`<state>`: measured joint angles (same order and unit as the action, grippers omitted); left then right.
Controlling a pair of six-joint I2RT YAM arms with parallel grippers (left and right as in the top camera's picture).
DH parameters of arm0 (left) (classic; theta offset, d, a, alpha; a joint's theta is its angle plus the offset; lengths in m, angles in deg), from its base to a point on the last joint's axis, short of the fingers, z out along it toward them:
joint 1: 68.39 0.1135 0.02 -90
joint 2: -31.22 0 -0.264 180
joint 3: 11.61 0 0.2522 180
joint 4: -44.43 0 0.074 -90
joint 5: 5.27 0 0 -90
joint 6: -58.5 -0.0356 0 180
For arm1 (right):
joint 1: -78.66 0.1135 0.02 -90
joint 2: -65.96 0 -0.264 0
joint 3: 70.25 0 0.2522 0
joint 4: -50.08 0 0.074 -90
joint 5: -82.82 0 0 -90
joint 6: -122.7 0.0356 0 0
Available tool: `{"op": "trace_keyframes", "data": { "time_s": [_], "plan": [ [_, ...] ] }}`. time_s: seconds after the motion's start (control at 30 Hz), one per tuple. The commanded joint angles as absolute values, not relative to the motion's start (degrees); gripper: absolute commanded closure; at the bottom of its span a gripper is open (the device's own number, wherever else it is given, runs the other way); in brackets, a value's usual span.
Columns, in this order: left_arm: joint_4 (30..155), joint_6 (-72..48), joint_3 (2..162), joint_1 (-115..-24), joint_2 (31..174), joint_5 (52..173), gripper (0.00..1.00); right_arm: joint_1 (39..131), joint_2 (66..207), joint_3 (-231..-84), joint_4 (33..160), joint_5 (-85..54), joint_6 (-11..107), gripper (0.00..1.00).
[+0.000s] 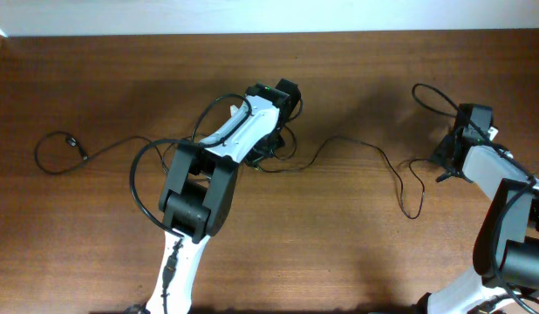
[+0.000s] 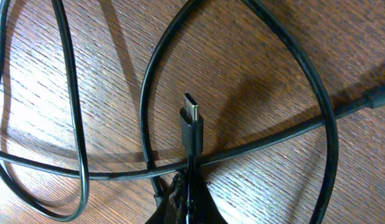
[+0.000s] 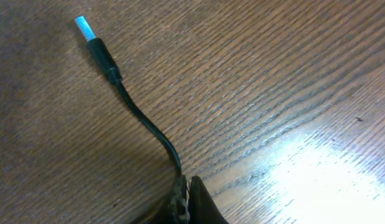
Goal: Untangle cables
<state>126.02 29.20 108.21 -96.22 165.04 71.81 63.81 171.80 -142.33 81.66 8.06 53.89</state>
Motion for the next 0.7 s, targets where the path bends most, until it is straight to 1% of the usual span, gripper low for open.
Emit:
{"op": "trace_keyframes", "data": {
  "time_s": [0.0,0.07,0.1,0.23,0.3,0.33,0.37,0.4,0.53,0.67],
  "plan": [
    [125.96,29.29,107.19,-96.13,166.33,70.25,1.00,63.96,172.54,-142.51,81.51,10.53,54.09,0.96],
    [125.96,29.29,107.19,-96.13,166.33,70.28,1.00,63.96,172.91,-142.51,81.12,10.51,54.09,0.96],
    [125.96,29.29,107.19,-96.13,166.33,70.28,1.00,63.96,173.83,-142.53,80.66,10.49,54.11,0.84],
    [125.96,29.29,107.19,-96.13,166.33,70.28,1.00,63.99,177.48,-142.53,78.76,10.03,54.11,0.82],
    [125.87,29.29,107.19,-96.13,166.33,70.28,1.00,63.96,178.73,-142.53,78.36,10.03,54.11,0.82],
    [125.76,29.31,107.19,-96.13,166.33,70.28,1.00,63.99,179.16,-142.53,78.34,10.03,54.09,0.84],
    [125.71,29.29,107.19,-96.13,166.33,70.28,1.00,63.96,179.75,-142.53,78.36,10.03,54.09,0.91],
    [125.71,29.31,107.19,-96.13,166.33,70.28,1.00,63.96,180.24,-142.53,78.36,10.07,54.09,0.96],
    [125.71,29.31,107.19,-96.13,166.33,70.12,1.00,63.66,180.28,-142.53,76.72,11.58,54.09,0.96],
    [124.67,29.29,107.19,-97.23,166.33,70.10,1.00,57.65,180.28,-142.53,72.75,11.58,54.09,0.96]
  ]
}}
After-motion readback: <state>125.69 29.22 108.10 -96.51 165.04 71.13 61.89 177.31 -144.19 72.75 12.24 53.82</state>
